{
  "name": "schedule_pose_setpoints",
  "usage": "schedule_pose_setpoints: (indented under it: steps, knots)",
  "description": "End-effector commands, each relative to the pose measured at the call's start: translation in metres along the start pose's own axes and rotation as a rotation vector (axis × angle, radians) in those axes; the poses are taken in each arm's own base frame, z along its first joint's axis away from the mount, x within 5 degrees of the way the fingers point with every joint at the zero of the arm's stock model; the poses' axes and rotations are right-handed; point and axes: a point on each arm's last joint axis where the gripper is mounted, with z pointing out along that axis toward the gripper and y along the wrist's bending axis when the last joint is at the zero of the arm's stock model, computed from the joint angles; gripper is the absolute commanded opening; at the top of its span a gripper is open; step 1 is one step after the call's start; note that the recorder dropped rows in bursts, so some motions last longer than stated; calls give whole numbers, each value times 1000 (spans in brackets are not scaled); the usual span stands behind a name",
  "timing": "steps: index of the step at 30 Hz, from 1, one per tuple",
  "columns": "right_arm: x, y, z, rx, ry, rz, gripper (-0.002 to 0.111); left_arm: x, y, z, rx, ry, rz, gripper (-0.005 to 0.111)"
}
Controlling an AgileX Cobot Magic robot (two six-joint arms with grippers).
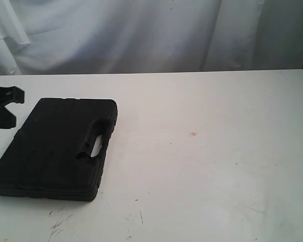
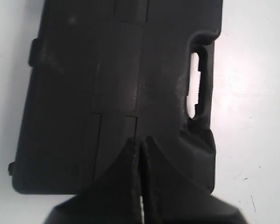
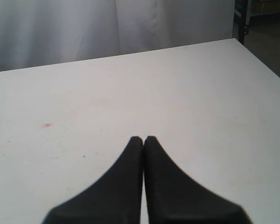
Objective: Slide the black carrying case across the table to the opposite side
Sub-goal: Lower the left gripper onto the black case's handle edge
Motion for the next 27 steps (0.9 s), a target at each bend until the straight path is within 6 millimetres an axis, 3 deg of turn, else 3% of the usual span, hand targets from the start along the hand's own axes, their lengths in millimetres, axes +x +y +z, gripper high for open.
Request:
schedule_pose_setpoints:
  steps: [1, 15, 22, 27]
  knots:
    - [0, 0, 0, 5, -6, 3, 0, -19, -25, 19, -10, 86, 47, 0]
    - [0, 0, 0, 5, -6, 3, 0, -39, -86, 92, -38, 240, 135, 0]
    - [0, 0, 0, 5, -6, 3, 0, -46, -102, 120, -95, 266, 175, 1]
    - [0, 0, 0, 5, -6, 3, 0, -48, -110, 137, -94, 269, 202, 8]
